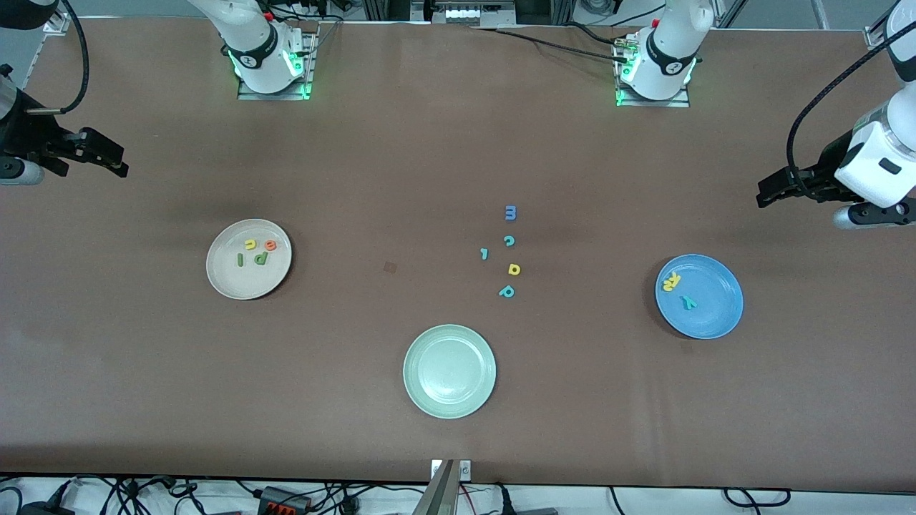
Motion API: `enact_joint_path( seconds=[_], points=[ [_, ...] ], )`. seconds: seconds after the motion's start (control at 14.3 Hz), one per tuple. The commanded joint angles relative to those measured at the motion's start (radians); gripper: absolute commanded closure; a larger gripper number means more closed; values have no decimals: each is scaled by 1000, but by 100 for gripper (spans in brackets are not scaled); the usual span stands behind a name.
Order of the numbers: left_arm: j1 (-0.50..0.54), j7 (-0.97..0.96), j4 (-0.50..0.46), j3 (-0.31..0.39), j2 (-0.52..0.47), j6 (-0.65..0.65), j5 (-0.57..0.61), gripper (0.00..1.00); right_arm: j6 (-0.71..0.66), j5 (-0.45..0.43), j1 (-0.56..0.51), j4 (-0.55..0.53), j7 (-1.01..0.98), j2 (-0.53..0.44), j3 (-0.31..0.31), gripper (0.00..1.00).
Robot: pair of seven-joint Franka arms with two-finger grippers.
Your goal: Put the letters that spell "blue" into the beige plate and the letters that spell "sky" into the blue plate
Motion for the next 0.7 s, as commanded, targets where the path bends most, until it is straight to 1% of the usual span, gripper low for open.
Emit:
enact_joint_path(
  seconds=[0.0, 0.42, 0.49, 0.63],
  points=[
    [2, 25, 38, -3, 13, -27, -12, 0, -24, -16, -13, 10, -4, -1, 13, 0],
    [3, 31, 41, -9, 13, -22, -11, 0, -19, -16, -16, 13, -6, -1, 13, 0],
    [2, 30, 43, -9, 24, -22, -11, 0, -18, -16, -18, 13, -7, 0, 13, 0],
    [5, 31, 99, -9, 100, -33, -11, 0, -13, -16, -18, 13, -6, 2, 11, 0]
  ],
)
